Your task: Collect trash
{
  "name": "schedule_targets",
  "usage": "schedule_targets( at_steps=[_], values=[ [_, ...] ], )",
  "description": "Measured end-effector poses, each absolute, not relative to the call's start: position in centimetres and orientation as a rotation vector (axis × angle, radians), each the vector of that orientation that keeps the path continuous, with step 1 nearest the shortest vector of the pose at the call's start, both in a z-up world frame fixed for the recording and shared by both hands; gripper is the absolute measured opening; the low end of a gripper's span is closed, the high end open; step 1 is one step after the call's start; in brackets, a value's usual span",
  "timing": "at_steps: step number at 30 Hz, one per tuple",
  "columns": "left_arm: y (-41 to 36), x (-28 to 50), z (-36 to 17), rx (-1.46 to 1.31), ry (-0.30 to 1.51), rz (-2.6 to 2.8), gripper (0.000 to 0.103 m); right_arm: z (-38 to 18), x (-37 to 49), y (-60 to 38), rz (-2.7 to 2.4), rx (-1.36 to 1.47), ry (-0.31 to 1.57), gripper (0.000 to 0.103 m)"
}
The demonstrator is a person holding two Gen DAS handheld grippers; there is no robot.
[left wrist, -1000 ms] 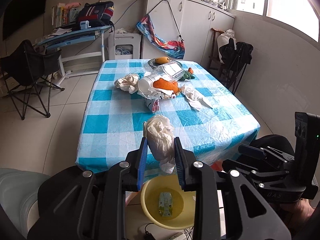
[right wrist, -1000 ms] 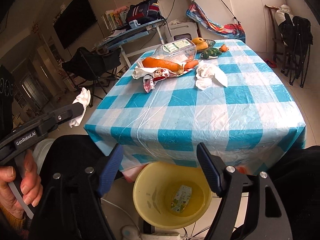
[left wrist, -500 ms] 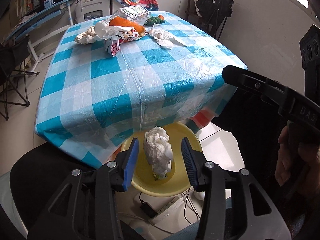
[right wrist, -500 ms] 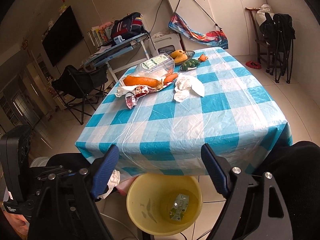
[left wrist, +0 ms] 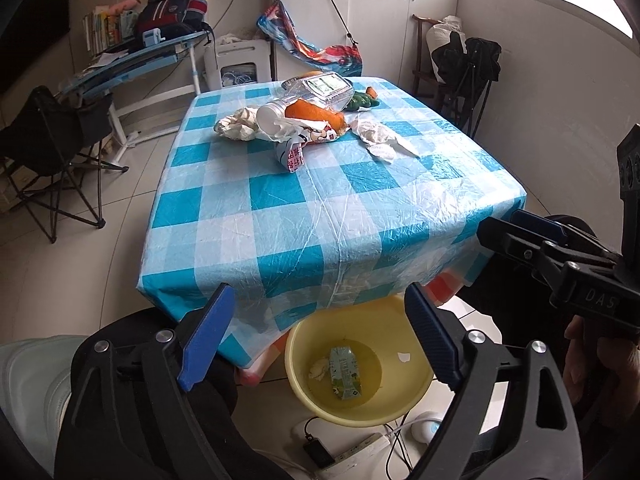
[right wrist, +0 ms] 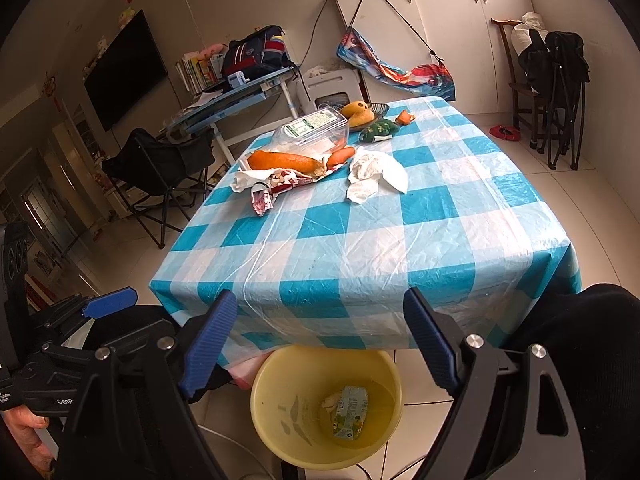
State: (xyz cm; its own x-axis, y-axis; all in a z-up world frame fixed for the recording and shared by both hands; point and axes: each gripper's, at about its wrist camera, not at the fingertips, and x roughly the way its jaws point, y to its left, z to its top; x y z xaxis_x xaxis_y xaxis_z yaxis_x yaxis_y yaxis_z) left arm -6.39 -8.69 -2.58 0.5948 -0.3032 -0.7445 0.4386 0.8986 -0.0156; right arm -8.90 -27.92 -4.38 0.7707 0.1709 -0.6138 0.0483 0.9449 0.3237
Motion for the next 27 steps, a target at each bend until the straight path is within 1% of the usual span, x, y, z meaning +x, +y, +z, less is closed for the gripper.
schedule_targets(
  at_steps=[11, 27],
  values=[
    [-7.9, -6.0, -2.2, 0.150, 0.797, -0.377, 0.087, -4.6, -8.7, -27.6, 0.066, 0.318, 0.700, 0.084],
    [-7.6, -5.8, -2.2, 0.141, 0.789, -0.351, 0.088, -4.7, -8.7, -27.4, 0.065, 0.313, 0.707, 0.085]
  ],
)
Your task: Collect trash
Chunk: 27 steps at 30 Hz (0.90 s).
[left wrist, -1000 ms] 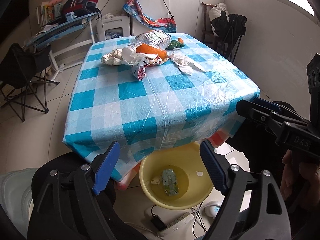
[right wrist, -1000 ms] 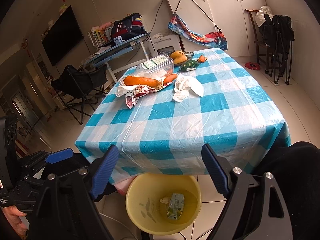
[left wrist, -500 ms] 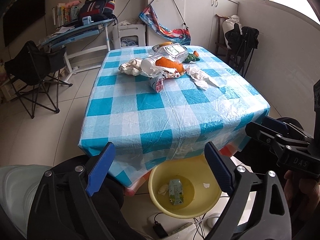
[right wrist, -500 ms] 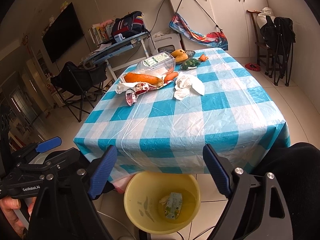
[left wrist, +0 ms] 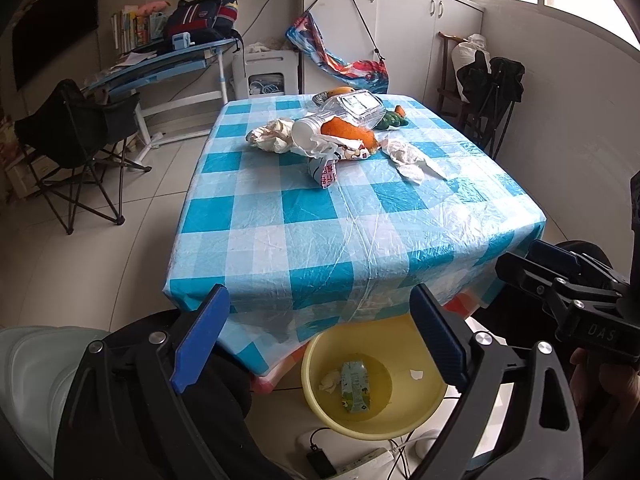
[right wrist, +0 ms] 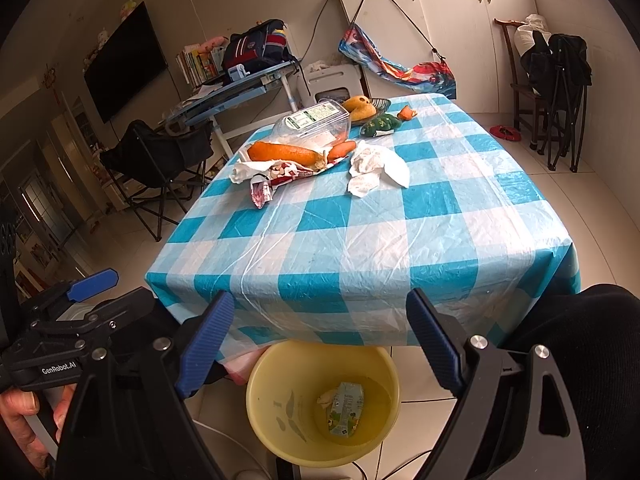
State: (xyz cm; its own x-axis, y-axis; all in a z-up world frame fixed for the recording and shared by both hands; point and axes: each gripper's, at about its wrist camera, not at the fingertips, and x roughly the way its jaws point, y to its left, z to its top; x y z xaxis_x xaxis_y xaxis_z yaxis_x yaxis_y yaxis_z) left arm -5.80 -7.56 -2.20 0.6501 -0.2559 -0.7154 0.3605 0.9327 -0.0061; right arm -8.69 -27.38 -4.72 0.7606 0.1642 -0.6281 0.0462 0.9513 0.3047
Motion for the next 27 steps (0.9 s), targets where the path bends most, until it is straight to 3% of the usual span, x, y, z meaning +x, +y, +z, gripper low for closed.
schedule_targets(
  at_steps=[27],
  values=[
    [-6.6, -4.2, -3.7, 0.125, 0.825, -0.301, 0.089, -5.7, -7.9, -26.7, 0.078, 0.295, 0.738, 0.085]
  ],
)
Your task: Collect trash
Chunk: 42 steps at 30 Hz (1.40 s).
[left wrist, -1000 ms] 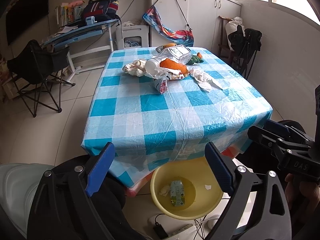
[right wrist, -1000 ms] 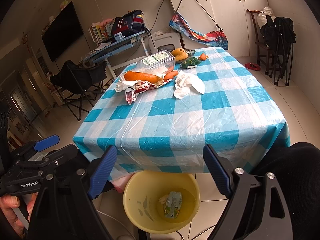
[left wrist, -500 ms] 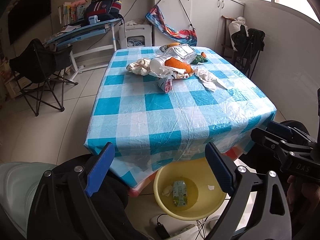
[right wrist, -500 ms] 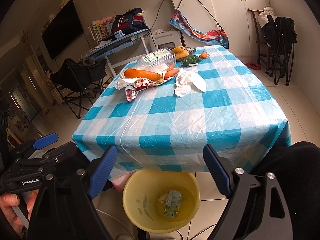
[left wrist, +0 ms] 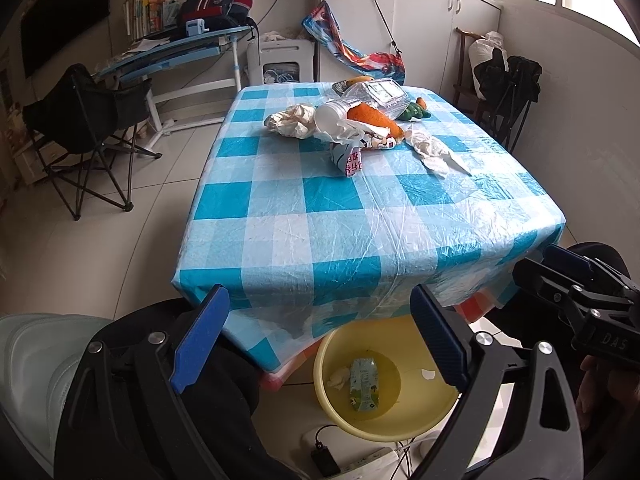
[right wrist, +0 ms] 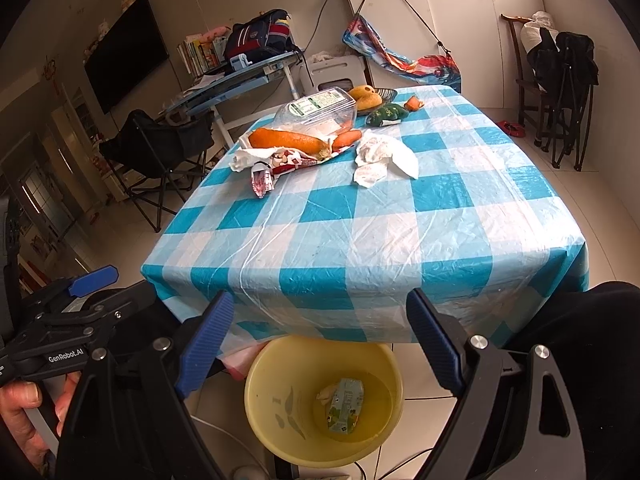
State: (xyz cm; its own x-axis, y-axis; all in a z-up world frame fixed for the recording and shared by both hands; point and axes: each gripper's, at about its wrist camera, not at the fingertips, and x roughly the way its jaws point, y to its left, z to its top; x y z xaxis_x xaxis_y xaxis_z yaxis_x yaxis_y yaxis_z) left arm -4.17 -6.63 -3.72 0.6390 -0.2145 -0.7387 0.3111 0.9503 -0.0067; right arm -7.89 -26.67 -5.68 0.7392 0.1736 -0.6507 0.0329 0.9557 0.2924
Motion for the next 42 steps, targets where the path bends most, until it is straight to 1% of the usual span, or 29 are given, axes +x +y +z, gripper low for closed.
schedule_targets(
  at_steps=[16, 26, 34, 38, 42],
  values=[
    [-5.7, -1.1, -4.4, 0.084, 0.841, -0.249, 0.089, -5.1, -6.1, -27.2, 0.074, 0.276, 0.728, 0.085],
    [-5.4, 3.1, -3.1, 0.004, 0.825, -0.232, 0.089, -4.3, -0.3, -29.2, 0.056, 0.211, 0.727, 0.085],
    [-7.7, 6.5, -1.4, 0.036, 0.768, -0.267, 0.089, -5.4, 5.4, -30.6, 0.041, 0.173, 0.768, 0.085],
    [-8.7, 9.1, 0.1, 0.094, 0.719, -0.245, 0.089, -5.9, 7.5, -31.0, 0.038, 0.162, 0.787, 0.085],
    [-8.5, 13.5, 0.4, 0.084, 0.711, -0.217, 0.089, -6.2, 9.1, -31.2, 0.048, 0.159, 0.800, 0.080]
  ],
)
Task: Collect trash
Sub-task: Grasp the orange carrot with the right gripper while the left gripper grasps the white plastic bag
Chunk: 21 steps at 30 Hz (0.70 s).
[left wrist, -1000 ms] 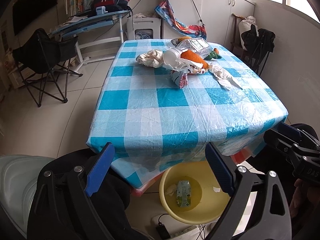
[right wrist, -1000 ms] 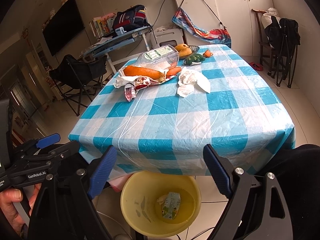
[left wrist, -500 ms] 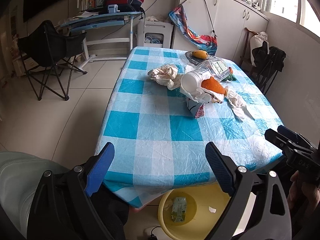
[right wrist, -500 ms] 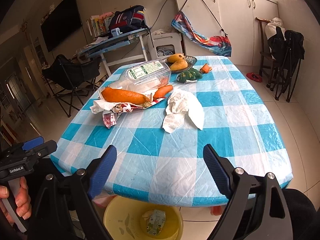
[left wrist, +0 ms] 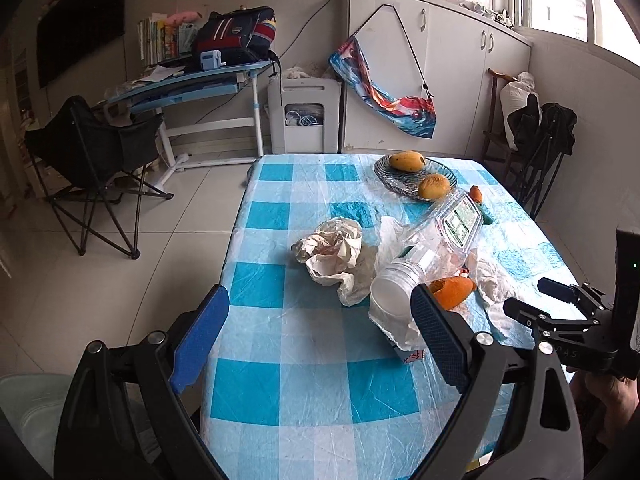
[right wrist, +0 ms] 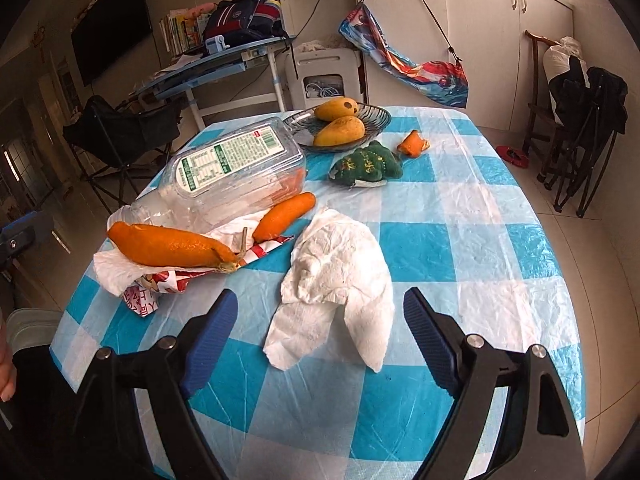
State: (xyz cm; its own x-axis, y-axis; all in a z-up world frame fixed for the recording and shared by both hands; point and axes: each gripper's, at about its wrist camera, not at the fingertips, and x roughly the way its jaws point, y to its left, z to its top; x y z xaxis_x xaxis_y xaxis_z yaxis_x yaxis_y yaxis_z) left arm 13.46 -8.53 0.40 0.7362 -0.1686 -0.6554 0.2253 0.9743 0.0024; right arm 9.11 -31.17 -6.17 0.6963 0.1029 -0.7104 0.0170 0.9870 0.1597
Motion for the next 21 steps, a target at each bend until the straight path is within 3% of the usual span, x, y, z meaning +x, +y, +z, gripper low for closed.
schedule_targets(
  at_steps=[7, 14, 16, 18, 21],
  values=[
    [-9.3, 22.5, -3.1, 0.082, 0.817, -0.225, 0.089, -7.5, 10.3, -31.3, 0.073, 0.201, 0.844, 0.068],
    [-11.1, 27.6, -6.4, 0.012, 0.922, -0.283, 0.088, -7.5, 10.4, -31.4, 0.076, 0.220, 0.861, 0.064],
    [-11.3, 28.2, -7.1, -0.017, 0.951, -0.301, 0.081, -7.5, 10.4, -31.1, 0.073, 0.201, 0.863, 0.058],
    [-11.3, 28.3, -8.0, -0.032, 0.992, -0.322, 0.067, -7.5, 10.5, -30.7, 0.071, 0.178, 0.863, 0.050],
    [-11.2, 27.1, -8.4, -0.005, 0.974, -0.336, 0.056, -7.7, 10.5, -30.4, 0.079, 0.154, 0.862, 0.033]
  ],
)
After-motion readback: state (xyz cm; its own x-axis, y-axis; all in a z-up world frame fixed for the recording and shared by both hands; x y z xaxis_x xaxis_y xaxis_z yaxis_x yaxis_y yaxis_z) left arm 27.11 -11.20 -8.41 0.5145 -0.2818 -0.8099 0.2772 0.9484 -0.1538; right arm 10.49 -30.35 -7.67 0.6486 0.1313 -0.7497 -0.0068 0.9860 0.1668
